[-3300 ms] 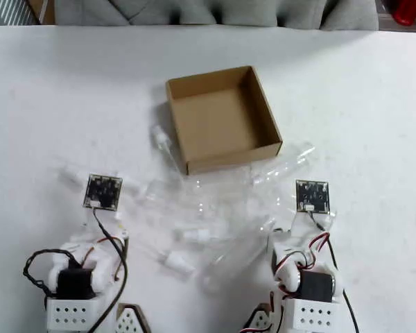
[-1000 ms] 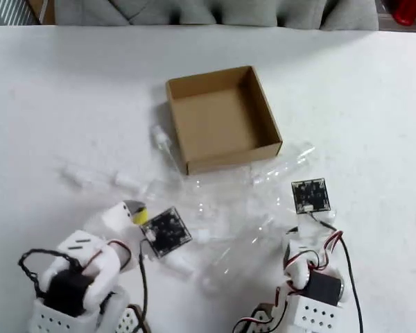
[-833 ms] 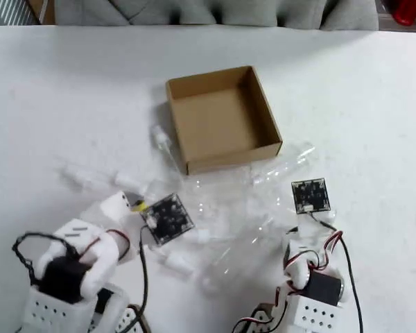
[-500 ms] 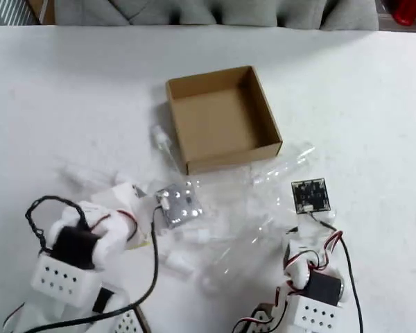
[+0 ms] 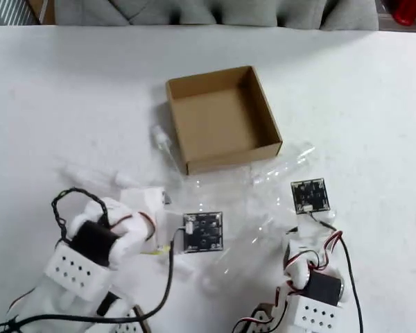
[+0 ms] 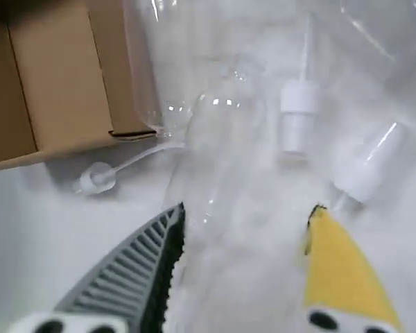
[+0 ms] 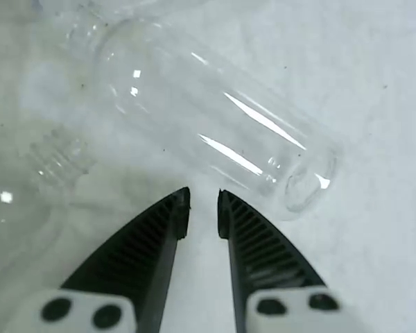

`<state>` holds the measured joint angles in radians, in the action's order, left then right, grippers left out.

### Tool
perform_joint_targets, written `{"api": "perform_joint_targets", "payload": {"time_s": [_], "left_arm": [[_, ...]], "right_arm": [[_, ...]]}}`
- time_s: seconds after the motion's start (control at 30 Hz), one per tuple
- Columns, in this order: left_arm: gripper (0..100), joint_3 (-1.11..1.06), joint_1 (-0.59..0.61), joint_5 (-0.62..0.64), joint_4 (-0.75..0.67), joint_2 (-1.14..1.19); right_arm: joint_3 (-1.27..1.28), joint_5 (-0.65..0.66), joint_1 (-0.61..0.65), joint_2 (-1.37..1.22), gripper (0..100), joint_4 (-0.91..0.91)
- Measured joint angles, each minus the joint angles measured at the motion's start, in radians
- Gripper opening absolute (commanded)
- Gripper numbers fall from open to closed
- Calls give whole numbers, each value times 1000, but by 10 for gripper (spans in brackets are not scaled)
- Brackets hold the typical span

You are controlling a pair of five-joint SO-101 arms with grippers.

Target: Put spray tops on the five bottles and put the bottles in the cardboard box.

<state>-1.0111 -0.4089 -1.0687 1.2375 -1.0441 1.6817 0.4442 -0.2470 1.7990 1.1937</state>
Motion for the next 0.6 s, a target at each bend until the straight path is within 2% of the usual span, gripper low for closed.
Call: {"api": "perform_joint_targets", "payload": {"time_s": [0.17, 0.37, 0.6], "left_arm": [[278, 0, -3, -72, -63, 94], [278, 6, -6, -80, -216, 261], [275, 140, -6, -80, -236, 491]], "right_arm": [[0, 0, 0, 0, 42, 0], [0, 0, 0, 0, 43, 0], [0, 0, 0, 0, 44, 0]]}}
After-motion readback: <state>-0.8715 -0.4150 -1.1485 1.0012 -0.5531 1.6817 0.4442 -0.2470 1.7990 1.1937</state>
